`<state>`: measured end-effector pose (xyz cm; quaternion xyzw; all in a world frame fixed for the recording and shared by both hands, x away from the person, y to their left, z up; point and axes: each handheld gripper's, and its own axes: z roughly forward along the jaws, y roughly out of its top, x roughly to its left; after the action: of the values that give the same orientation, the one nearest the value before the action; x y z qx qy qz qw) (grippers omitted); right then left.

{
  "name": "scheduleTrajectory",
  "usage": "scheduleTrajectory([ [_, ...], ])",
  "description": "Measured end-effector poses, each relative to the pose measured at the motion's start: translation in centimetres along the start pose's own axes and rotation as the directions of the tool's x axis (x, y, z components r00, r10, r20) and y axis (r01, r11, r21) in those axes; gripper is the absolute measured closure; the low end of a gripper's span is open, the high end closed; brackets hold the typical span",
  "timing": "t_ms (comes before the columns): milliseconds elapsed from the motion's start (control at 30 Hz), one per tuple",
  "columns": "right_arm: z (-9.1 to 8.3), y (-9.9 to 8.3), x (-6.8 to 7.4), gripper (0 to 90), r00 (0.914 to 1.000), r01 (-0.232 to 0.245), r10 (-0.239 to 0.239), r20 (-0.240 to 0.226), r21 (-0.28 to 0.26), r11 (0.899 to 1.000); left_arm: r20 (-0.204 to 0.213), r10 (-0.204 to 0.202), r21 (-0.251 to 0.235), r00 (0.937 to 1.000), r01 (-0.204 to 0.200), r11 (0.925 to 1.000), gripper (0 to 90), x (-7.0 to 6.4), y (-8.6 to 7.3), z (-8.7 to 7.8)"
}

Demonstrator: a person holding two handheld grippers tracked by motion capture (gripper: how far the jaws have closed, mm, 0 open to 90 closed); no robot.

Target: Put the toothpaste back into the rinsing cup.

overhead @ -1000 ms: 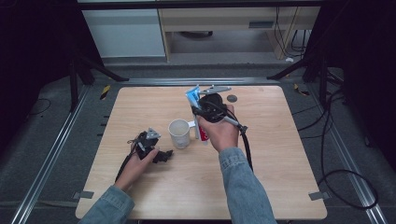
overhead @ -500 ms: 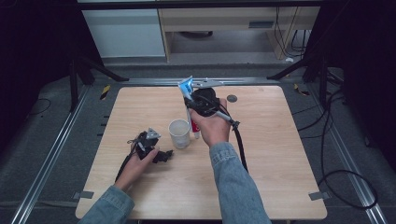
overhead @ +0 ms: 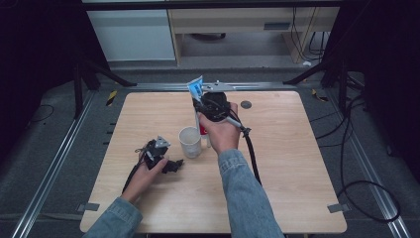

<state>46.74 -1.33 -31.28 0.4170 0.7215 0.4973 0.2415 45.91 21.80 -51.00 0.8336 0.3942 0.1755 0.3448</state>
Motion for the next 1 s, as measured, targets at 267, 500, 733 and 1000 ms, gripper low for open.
scheduleTrajectory([
  [267, 0.35, 0.01, 0.23, 72.4, 1.0000, 0.001, -0.001, 0.004, -0.040, 0.999, 0.000, 0.000, 0.000, 1.0000, 0.000, 1.0000, 0.0, 0.00, 0.00, 0.00],
  [500, 0.41, 0.01, 0.20, 72.4, 0.9998, -0.001, 0.002, 0.018, -0.066, 0.998, 0.001, 0.000, 0.000, 1.0000, 0.000, 1.0000, 0.0, 0.01, 0.00, 0.00],
  [733, 0.60, -0.05, 0.41, 72.5, 0.9997, -0.001, 0.003, 0.026, -0.099, 0.995, 0.000, 0.000, 0.000, 1.0000, 0.000, 1.0000, 0.0, 0.00, 0.00, 0.00],
  [1000, 0.95, -0.15, 0.70, 72.5, 0.9996, 0.005, -0.001, 0.027, -0.128, 0.992, 0.000, 0.000, 0.000, 1.0000, 0.000, 1.0000, 0.0, 0.00, 0.00, 0.00],
])
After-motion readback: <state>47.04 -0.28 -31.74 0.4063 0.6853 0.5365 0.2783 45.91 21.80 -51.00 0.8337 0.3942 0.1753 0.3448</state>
